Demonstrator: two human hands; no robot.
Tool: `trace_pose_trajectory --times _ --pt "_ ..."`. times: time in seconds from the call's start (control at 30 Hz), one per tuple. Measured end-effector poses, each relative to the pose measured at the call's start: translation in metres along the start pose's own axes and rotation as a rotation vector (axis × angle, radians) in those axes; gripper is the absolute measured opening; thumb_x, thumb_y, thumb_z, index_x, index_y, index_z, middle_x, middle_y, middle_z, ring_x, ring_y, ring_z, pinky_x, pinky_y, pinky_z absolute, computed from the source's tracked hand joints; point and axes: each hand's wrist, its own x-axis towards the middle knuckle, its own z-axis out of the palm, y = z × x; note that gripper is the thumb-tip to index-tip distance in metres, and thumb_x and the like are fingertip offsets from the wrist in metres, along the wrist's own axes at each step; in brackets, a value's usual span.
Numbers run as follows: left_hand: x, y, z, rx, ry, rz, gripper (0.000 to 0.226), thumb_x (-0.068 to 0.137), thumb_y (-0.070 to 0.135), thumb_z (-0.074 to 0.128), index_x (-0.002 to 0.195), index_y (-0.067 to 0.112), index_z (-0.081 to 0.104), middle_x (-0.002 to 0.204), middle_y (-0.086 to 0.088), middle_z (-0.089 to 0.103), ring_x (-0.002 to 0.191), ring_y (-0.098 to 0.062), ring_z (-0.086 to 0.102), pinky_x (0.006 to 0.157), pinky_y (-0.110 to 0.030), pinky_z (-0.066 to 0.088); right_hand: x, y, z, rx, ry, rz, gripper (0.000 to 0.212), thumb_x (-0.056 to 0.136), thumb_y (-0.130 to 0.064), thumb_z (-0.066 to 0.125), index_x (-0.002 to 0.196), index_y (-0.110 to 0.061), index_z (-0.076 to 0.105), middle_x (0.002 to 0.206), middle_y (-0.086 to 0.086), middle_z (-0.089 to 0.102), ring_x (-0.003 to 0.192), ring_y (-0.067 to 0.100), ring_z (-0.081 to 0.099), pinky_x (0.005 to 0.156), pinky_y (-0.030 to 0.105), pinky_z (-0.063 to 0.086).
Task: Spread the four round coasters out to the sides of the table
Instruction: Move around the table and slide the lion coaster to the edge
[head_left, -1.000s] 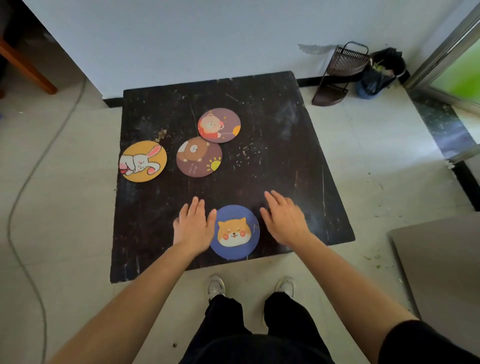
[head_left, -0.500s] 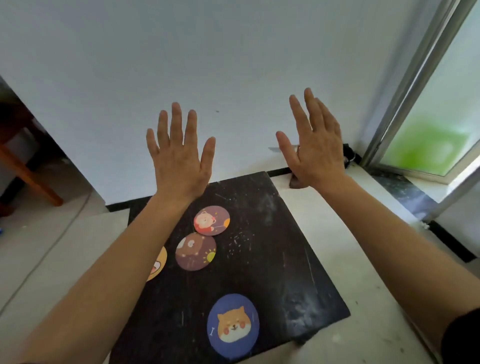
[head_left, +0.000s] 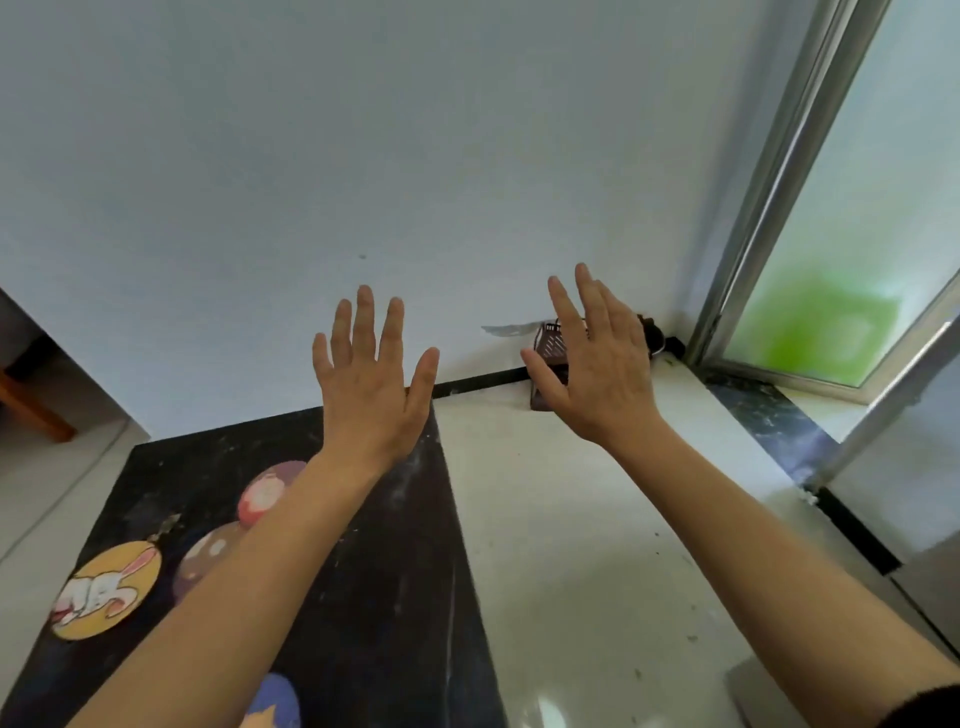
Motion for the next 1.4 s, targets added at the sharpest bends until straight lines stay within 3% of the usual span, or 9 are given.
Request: trace_pose_trajectory --times 0.17,0.33,0.53,0.73,1.07,1.4 --pt "0.017 0.090 0.033 0.019 -0.063 0.015 0.070 0.096 0.061 0.016 0.154 0.024 0.005 0.163 -0.006 -0.007 0.148 -0.024 -0.011 0.118 -0.052 -0.001 0.016 0.089 -0.012 0.014 -0.041 -0.031 0.077 0.095 -0.061 0.037 0.157 -0.024 0.011 0.165 0.010 0.011 0.147 0.033 0.022 0.117 0.051 0.023" --pt "0.052 0.130 0.067 0.015 -0.073 -0.001 0.070 0.096 0.061 0.017 0.154 0.024 0.005 0.163 -0.006 -0.008 0.148 -0.024 -0.012 0.118 -0.053 -0.001 0.051 0.149 0.001 0.065 -0.045 -0.037 0.075 0.096 -0.060 0.037 0.157 -0.025 0.012 0.165 0.010 0.012 0.147 0.033 0.022 0.117 0.051 0.024" --pt "0.100 0.136 0.128 -0.012 -0.080 -0.085 0.068 0.097 0.059 0.018 0.153 0.022 0.008 0.163 -0.010 -0.003 0.149 -0.028 -0.006 0.117 -0.054 0.003 0.102 0.185 0.058 0.086 -0.084 -0.061 0.073 0.097 -0.059 0.035 0.157 -0.023 0.014 0.164 0.012 0.016 0.145 0.033 0.026 0.117 0.050 0.023" --pt "0.161 0.095 0.211 -0.022 -0.159 -0.231 0.069 0.097 0.060 0.016 0.153 0.020 0.005 0.163 -0.012 -0.004 0.148 -0.032 -0.004 0.117 -0.056 0.005 0.178 0.188 0.155 0.033 -0.213 -0.170 0.073 0.096 -0.061 0.033 0.156 -0.025 0.012 0.163 0.012 0.018 0.143 0.034 0.029 0.116 0.050 0.024" --pt "0.177 -0.034 0.213 0.131 -0.223 -0.548 0.070 0.096 0.060 0.012 0.152 0.018 0.013 0.161 -0.017 0.009 0.147 -0.036 0.008 0.114 -0.060 0.015 0.283 0.065 0.265 0.133 -0.432 -0.474 0.073 0.097 -0.061 0.026 0.157 -0.025 0.005 0.165 0.011 0.012 0.147 0.035 0.023 0.119 0.051 0.017" --pt "0.061 -0.125 0.203 0.151 -0.170 -1.140 0.065 0.097 0.053 0.025 0.149 0.015 0.024 0.159 -0.017 0.019 0.145 -0.037 0.015 0.112 -0.060 0.018 0.263 -0.126 0.374 0.325 -0.582 -0.933 0.071 0.094 -0.063 0.033 0.153 -0.029 0.016 0.161 0.008 0.025 0.142 0.034 0.035 0.116 0.051 0.024"
